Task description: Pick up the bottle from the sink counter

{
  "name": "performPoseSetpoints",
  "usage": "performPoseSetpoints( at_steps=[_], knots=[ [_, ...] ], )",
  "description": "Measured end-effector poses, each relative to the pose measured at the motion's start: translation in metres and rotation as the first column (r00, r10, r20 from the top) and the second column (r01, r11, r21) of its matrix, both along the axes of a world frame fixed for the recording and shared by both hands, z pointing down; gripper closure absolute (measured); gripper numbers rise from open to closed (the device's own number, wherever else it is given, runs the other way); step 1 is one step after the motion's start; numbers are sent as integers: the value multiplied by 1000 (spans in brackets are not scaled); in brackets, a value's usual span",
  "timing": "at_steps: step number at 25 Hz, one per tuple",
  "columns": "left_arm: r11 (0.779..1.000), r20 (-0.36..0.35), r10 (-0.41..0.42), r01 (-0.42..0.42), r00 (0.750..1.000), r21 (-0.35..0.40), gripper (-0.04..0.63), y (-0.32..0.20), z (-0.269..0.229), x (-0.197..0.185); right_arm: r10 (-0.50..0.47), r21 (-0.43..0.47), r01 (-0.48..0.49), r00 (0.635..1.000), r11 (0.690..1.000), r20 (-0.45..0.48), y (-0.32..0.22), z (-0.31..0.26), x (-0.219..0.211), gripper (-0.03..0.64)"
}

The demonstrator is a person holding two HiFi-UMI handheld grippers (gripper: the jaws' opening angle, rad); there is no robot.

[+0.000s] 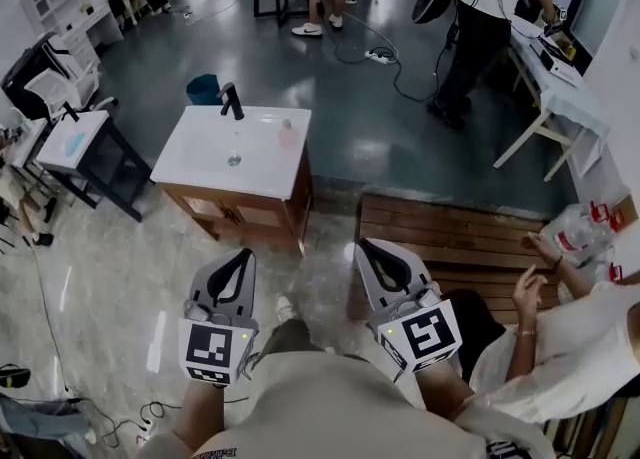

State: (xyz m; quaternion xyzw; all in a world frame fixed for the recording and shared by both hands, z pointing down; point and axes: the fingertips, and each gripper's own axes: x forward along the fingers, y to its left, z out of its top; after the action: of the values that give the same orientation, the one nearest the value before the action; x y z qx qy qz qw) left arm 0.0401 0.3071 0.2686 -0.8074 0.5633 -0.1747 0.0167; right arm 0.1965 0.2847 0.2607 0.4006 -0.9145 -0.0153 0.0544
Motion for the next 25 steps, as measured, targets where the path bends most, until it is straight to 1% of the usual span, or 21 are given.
performPoseSetpoints(
  at_steps=[6, 13, 19, 25],
  knots=[
    [1000, 8, 4, -4, 1000, 14, 588, -15, 11, -5, -10, 5, 10, 1000, 1000, 1, -15, 14, -9, 620],
    [1000, -10, 8, -8, 1000, 9, 589, -46, 31, -24, -14, -11, 14, 999, 1000, -31, -45, 35, -31, 620],
    [1000, -22, 6, -6, 1000, -8, 588, -90, 40, -50, -10, -27, 9, 999, 1000, -48, -90, 43, -55, 620],
    [1000, -34, 19, -20, 999, -23, 588, -151, 41, -78, -1, -44, -2, 998, 999, -70, -149, 45, -85, 620]
  ],
)
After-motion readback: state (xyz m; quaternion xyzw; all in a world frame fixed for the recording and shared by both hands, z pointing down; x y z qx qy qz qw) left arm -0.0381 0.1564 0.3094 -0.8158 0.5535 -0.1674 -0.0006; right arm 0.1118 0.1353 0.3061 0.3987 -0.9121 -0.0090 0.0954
